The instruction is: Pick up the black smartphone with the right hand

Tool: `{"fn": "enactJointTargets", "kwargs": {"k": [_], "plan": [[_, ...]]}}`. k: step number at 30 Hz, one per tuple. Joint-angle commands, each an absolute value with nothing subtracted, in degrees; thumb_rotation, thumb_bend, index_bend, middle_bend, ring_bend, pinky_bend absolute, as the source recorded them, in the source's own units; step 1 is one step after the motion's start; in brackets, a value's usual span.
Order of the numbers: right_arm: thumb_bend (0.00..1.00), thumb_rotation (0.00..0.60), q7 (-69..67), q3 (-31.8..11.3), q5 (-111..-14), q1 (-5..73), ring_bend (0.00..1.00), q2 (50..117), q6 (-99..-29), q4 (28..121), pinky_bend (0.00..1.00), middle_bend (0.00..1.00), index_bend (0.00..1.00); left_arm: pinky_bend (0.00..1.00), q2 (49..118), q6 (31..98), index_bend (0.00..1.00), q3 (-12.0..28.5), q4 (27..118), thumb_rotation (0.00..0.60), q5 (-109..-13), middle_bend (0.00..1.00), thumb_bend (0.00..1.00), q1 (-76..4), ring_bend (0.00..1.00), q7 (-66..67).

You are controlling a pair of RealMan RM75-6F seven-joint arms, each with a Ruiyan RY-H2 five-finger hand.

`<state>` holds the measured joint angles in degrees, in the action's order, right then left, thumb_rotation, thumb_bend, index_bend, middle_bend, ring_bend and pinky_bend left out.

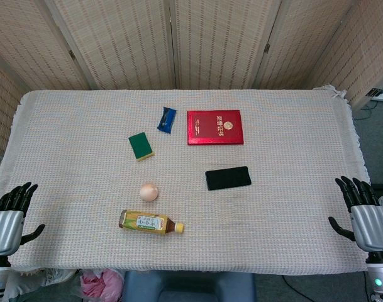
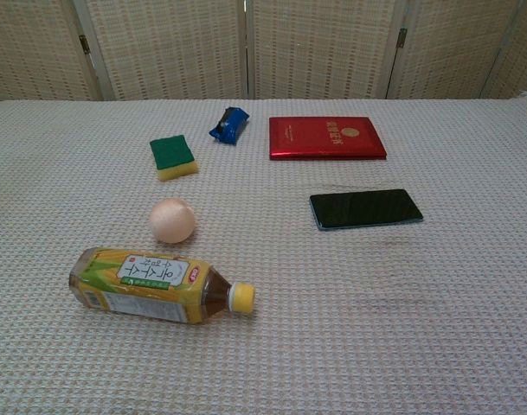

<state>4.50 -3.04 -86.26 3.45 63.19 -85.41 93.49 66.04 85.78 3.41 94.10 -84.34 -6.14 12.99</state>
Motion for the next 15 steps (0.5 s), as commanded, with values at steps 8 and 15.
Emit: {"fn": "enactJointTargets", "kwargs": {"k": [8,15], "plan": [[0.19,0.6,4.18,-2.97,-86.65,3.45,0.03,63.43,-85.52,93.09,0.09,0.07,0.0,0.18,65.88,85.8,0.11,3.21,94.31,0.6,-84.37,0.09,0.2,-5.99,0.11,13.1],[0.19,0.6,3.73,-3.59,-87.88,5.42,0.03,64.19,-83.93,92.64,0.09,0.12,0.0,0.18,65.83,86.03,0.11,3.63,94.67,0.6,-84.39,0.09,0.2,-6.17,0.11,12.94]]}}
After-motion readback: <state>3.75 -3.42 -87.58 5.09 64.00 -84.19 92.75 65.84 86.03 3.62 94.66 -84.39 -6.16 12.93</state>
